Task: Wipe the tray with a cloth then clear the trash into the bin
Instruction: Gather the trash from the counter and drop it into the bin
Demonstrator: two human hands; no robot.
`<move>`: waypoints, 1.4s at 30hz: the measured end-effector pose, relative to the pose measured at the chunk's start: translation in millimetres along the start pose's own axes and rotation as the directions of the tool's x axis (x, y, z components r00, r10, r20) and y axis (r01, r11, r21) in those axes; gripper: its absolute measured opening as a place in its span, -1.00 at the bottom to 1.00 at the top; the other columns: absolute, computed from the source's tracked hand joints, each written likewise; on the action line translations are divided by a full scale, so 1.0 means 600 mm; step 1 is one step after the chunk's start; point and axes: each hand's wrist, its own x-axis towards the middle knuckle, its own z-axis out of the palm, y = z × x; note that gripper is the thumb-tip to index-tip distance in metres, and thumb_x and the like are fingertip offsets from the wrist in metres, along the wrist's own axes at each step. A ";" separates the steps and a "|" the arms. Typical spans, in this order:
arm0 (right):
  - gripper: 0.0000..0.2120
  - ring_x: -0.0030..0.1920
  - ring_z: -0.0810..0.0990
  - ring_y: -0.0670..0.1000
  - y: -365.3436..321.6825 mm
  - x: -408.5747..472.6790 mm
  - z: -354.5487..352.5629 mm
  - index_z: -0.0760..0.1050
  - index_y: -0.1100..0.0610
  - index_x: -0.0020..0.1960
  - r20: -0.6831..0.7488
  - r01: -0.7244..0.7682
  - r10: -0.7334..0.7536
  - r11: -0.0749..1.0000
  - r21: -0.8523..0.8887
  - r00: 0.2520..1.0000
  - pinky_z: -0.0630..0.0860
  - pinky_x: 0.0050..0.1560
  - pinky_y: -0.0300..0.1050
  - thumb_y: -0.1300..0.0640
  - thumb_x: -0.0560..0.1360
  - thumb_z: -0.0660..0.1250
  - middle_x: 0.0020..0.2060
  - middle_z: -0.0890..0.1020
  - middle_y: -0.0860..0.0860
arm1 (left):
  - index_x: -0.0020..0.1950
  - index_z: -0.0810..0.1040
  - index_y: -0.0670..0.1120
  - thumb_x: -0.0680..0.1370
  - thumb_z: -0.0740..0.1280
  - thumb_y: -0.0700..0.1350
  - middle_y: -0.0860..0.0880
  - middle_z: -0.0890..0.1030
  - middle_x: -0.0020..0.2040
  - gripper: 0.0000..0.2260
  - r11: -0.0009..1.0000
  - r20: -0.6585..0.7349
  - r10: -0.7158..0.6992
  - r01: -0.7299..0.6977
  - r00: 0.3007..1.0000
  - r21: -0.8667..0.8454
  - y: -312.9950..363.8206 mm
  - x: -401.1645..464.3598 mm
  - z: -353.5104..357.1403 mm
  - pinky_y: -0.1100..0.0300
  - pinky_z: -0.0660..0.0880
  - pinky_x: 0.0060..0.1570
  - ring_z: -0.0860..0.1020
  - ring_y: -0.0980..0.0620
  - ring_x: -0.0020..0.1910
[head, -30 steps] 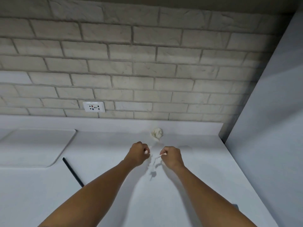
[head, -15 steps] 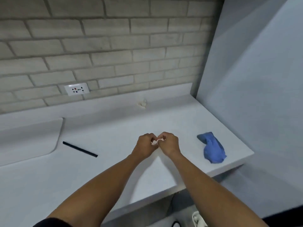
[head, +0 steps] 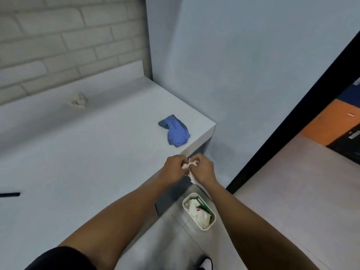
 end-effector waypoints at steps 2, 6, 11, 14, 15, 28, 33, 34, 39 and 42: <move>-0.87 -0.23 0.54 -0.14 0.049 0.002 -0.018 0.50 0.03 -0.13 0.000 -0.059 0.059 0.998 0.014 0.998 0.36 -0.35 -0.48 0.22 0.38 0.37 -0.23 0.57 -0.09 | -0.07 0.66 -0.16 0.42 0.45 -0.20 -0.07 0.67 -0.14 -0.89 1.000 0.045 0.005 -0.005 0.999 0.003 0.011 0.010 0.048 0.08 0.52 -0.12 0.60 -0.01 -0.16; -0.84 -0.19 0.58 -0.11 0.148 0.007 -0.036 0.47 0.03 -0.06 0.028 -0.164 0.164 0.986 -0.011 0.986 0.39 -0.32 -0.44 0.21 0.40 0.36 -0.21 0.58 -0.07 | -0.09 0.63 -0.11 0.48 0.47 -0.11 -0.03 0.65 -0.13 -0.90 0.996 0.131 -0.082 0.079 0.988 0.028 0.000 0.020 0.153 0.13 0.56 -0.12 0.60 0.02 -0.17; -0.79 -0.18 0.55 -0.06 0.281 0.024 -0.012 0.49 0.09 0.10 0.060 -0.238 0.252 0.955 -0.175 0.966 0.32 -0.32 -0.41 0.21 0.48 0.36 -0.13 0.61 -0.03 | -0.05 0.62 -0.09 0.53 0.46 -0.11 0.02 0.60 -0.17 -0.93 0.970 0.123 -0.244 0.241 0.962 0.039 -0.063 0.045 0.284 0.18 0.59 -0.09 0.58 0.03 -0.21; -0.87 -0.07 0.63 0.03 0.377 0.044 0.037 0.59 0.16 0.03 0.063 -0.247 0.273 0.932 -0.264 0.960 0.41 -0.10 -0.28 0.23 0.51 0.33 -0.05 0.69 0.05 | -0.04 0.63 -0.10 0.50 0.49 -0.12 -0.02 0.64 -0.12 -0.90 0.953 0.121 -0.302 0.301 0.946 0.027 -0.135 0.063 0.371 0.18 0.60 -0.09 0.61 0.01 -0.17; -0.88 -0.04 0.64 0.05 0.413 0.049 0.059 0.60 0.17 0.02 0.062 -0.261 0.287 0.926 -0.273 0.956 0.42 -0.07 -0.26 0.24 0.52 0.32 -0.04 0.69 0.07 | -0.06 0.64 -0.10 0.49 0.50 -0.14 -0.03 0.65 -0.11 -0.91 0.950 0.116 -0.313 0.313 0.943 0.017 -0.164 0.067 0.402 0.19 0.58 -0.11 0.61 0.01 -0.17; -0.81 -0.17 0.51 -0.05 0.827 0.118 0.302 0.59 0.12 0.11 -0.084 -0.575 0.569 0.807 -0.135 0.818 0.35 -0.25 -0.45 0.23 0.50 0.36 0.03 0.68 0.06 | 0.07 0.67 -0.10 0.45 0.50 -0.20 -0.04 0.68 0.04 -0.79 0.937 0.219 -0.338 0.349 0.915 -0.010 -0.507 0.135 0.733 0.22 0.52 0.06 0.62 0.02 0.00; -0.65 0.09 0.63 0.08 0.880 0.135 0.339 0.52 0.11 0.26 -0.035 -0.531 0.534 0.830 -0.170 0.845 0.51 0.11 -0.15 0.20 0.48 0.37 0.13 0.65 0.07 | 0.36 0.56 -0.01 0.52 0.44 -0.18 -0.03 0.62 0.23 -0.59 0.959 0.342 -0.254 0.281 0.905 -0.031 -0.545 0.143 0.782 0.16 0.49 0.26 0.57 0.03 0.22; -0.60 0.15 0.61 0.09 0.882 0.134 0.340 0.50 0.09 0.31 -0.009 -0.527 0.536 0.828 -0.191 0.844 0.50 0.15 -0.14 0.18 0.48 0.37 0.16 0.64 0.06 | 0.41 0.52 0.02 0.54 0.41 -0.18 -0.03 0.60 0.29 -0.57 0.967 0.352 -0.231 0.255 0.907 -0.022 -0.546 0.141 0.784 0.15 0.48 0.29 0.56 0.01 0.25; -0.57 0.14 0.61 0.12 0.858 0.117 0.313 0.50 0.05 0.34 0.028 -0.519 0.543 0.816 -0.255 0.839 0.51 0.09 -0.14 0.17 0.47 0.32 0.17 0.64 0.07 | 0.43 0.48 0.13 0.61 0.30 -0.19 -0.02 0.58 0.30 -0.58 0.940 0.317 -0.284 0.328 0.905 -0.097 -0.510 0.124 0.752 -0.04 0.61 0.08 0.63 -0.10 0.11; -0.61 0.11 0.63 0.14 0.805 0.111 0.277 0.55 0.04 0.28 0.019 -0.463 0.482 0.852 -0.247 0.876 0.54 0.12 -0.08 0.16 0.46 0.33 0.13 0.67 0.07 | 0.38 0.53 0.06 0.60 0.32 -0.16 -0.01 0.62 0.26 -0.65 0.942 0.291 -0.290 0.325 0.912 -0.080 -0.463 0.113 0.715 0.01 0.61 0.07 0.62 -0.03 0.15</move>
